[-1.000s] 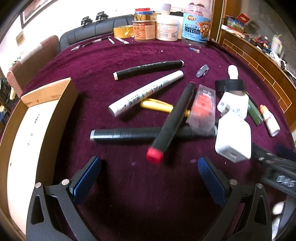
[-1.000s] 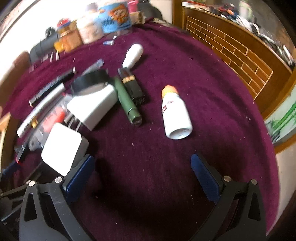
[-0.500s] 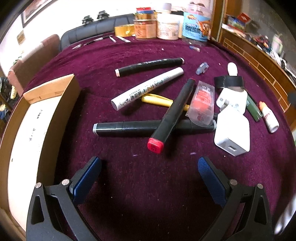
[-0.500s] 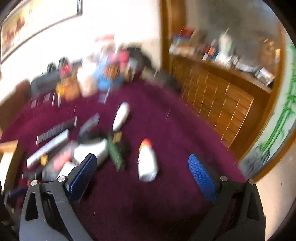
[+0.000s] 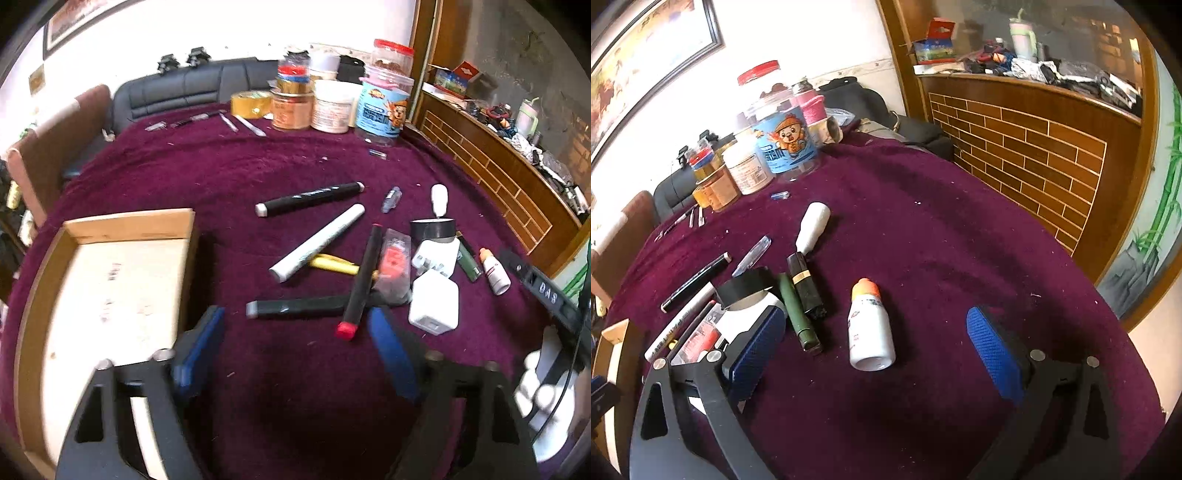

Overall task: Organize rigid objects
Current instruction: 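Grasp the white PAINT marker with the left gripper and lift, then carry the white marker into the cardboard box with left while right places the white charger there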

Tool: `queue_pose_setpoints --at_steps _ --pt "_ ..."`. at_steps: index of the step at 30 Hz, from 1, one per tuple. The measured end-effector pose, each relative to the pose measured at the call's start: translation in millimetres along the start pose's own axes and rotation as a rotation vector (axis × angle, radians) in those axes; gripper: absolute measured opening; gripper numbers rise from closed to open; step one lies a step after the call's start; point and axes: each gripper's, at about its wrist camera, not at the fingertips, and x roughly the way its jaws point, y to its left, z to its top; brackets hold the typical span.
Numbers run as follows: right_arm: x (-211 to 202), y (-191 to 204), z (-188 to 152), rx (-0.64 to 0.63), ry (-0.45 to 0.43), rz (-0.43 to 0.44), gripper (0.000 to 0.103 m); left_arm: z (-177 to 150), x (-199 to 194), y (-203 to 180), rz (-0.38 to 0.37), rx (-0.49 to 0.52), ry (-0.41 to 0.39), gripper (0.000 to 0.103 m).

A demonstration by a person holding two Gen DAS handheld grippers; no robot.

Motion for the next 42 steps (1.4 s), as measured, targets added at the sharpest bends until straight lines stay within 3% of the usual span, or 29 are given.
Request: queue_pose_setpoints --at_steps 2,6,15,16,17,18,20,28,29,32,40,42 --pt "0 2 -1 -0.011 0.001 0.002 0.1 10 11 -2 -0.044 -0.009 0.026 0.037" --pt "2 4 -2 -0.017 0.009 0.006 0.1 39 32 -2 -0.08 0.025 0.054 0.036" --pt "5 3 -1 -0.008 0.03 0.017 0.1 66 87 -20 -0.037 0.188 0.146 0.036" --pt "5 3 -1 -0.006 0.033 0.018 0.1 66 95 -22 -0.026 0.203 0.168 0.034" --pt "6 2 -1 -0.005 0.034 0.018 0.1 64 103 -23 -0.023 0.219 0.192 0.023" --pt "6 2 -1 -0.002 0.038 0.018 0.1 63 107 -25 -0.016 0.235 0.203 0.02" --pt "7 2 -1 0.001 0.042 0.018 0.1 60 104 -24 -0.054 0.235 0.188 0.013" --pt "10 3 -2 -0.003 0.057 0.011 0.1 64 106 -28 -0.033 0.211 0.147 0.016" --pt "11 3 -2 -0.002 0.058 0.009 0.1 65 104 -26 -0.05 0.19 0.152 0.011" --pt "11 2 -2 0.004 0.058 0.004 0.1 69 88 -17 -0.074 0.148 0.101 0.011" --pt "11 6 -1 -0.02 0.08 0.012 0.099 46 -22 34 -0.262 -0.028 -0.08 0.011" --pt "-1 11 -2 -0.019 0.101 0.071 0.1 33 -48 47 -0.293 -0.058 -0.117 0.011"
